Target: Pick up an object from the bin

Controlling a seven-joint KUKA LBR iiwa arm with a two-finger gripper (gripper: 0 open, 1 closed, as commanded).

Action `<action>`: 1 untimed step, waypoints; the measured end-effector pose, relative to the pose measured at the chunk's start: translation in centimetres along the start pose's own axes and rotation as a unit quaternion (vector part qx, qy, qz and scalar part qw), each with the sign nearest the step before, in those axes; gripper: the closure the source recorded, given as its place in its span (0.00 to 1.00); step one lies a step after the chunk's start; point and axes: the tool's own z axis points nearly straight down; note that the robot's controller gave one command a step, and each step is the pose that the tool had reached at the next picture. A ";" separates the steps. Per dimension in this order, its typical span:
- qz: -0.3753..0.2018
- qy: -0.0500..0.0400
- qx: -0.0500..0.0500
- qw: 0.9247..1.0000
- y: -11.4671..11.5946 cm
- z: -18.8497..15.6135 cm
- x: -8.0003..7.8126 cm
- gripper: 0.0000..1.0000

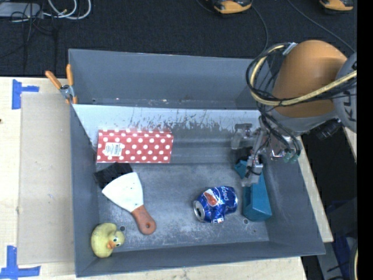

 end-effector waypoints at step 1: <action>-0.001 -0.004 0.000 1.000 0.0 -0.5 -0.1 0.00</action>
Offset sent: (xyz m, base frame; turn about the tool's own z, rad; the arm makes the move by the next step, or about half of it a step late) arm -0.0327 0.0219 -0.1178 -0.0778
